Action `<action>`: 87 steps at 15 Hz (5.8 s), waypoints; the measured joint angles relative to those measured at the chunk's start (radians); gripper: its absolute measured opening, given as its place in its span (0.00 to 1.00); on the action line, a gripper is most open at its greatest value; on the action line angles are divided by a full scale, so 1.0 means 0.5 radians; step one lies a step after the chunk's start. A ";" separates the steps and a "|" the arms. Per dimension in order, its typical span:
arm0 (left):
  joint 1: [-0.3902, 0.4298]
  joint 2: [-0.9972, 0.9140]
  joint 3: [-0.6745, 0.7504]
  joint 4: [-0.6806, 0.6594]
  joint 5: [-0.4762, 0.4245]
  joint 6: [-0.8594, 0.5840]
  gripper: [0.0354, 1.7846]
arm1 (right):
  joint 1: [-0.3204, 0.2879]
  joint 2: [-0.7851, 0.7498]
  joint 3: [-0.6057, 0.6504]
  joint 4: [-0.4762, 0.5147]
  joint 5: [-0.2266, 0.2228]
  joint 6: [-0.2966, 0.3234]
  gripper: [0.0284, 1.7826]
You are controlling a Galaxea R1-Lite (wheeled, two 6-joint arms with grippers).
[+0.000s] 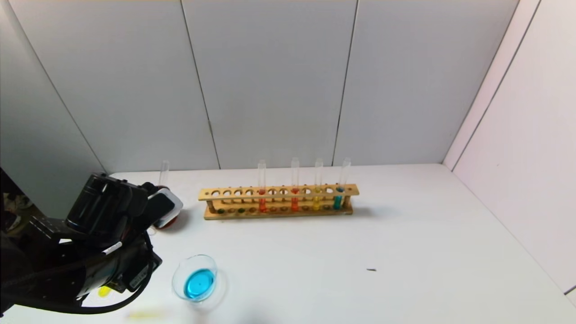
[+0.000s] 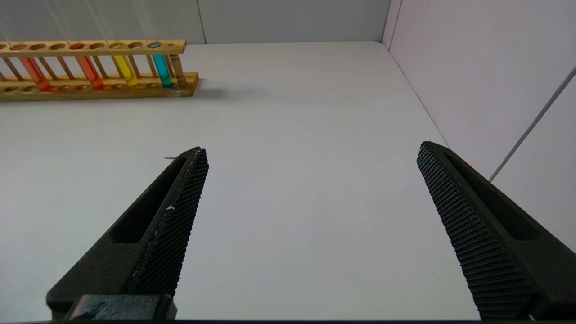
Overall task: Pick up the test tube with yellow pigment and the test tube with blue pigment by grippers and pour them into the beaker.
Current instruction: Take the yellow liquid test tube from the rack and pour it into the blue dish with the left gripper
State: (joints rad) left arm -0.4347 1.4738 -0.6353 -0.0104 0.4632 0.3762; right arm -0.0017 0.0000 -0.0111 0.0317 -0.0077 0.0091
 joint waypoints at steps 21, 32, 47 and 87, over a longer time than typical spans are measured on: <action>-0.177 0.421 -0.298 0.810 0.245 0.283 0.16 | 0.000 0.000 -0.001 0.000 0.000 0.000 0.95; -0.252 0.819 -0.594 1.069 0.328 0.284 0.16 | 0.000 0.000 0.000 0.001 0.000 0.000 0.95; -0.324 1.037 -0.929 1.580 0.365 0.267 0.16 | 0.000 0.000 0.000 0.000 0.000 0.000 0.95; -0.458 1.364 -1.690 2.547 0.140 -0.109 0.16 | 0.000 0.000 -0.001 0.001 0.001 0.000 0.95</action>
State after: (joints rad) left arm -0.6638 2.1557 -1.4802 1.2632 0.5330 0.3217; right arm -0.0017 0.0000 -0.0115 0.0321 -0.0072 0.0091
